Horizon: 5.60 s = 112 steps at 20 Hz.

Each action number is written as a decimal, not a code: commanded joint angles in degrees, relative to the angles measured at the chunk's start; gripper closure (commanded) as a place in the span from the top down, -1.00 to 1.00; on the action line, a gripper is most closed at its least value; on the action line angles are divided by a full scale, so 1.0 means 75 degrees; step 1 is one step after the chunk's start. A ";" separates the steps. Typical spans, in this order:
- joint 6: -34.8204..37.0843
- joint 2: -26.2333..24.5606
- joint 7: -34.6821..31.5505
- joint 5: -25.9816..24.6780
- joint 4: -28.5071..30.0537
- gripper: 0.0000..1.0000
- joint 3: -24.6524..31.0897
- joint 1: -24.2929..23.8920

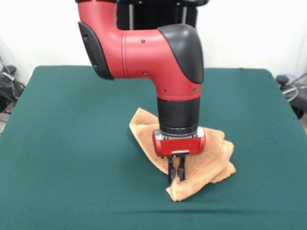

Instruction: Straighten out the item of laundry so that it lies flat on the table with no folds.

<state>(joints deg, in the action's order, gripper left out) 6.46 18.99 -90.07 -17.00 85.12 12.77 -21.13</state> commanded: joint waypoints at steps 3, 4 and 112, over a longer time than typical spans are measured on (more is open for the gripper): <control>-0.0704 -0.1891 -0.0613 -0.0481 -0.0661 -1.00 0.0370 0.0170; -0.0728 -0.1818 -0.0692 -0.0442 -0.0598 -1.00 0.0309 0.0209; 0.0764 0.3470 -0.0022 -0.2252 0.4333 1.00 0.1103 -0.3945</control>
<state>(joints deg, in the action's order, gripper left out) 14.12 47.67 -90.07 -29.49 113.02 17.57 -50.59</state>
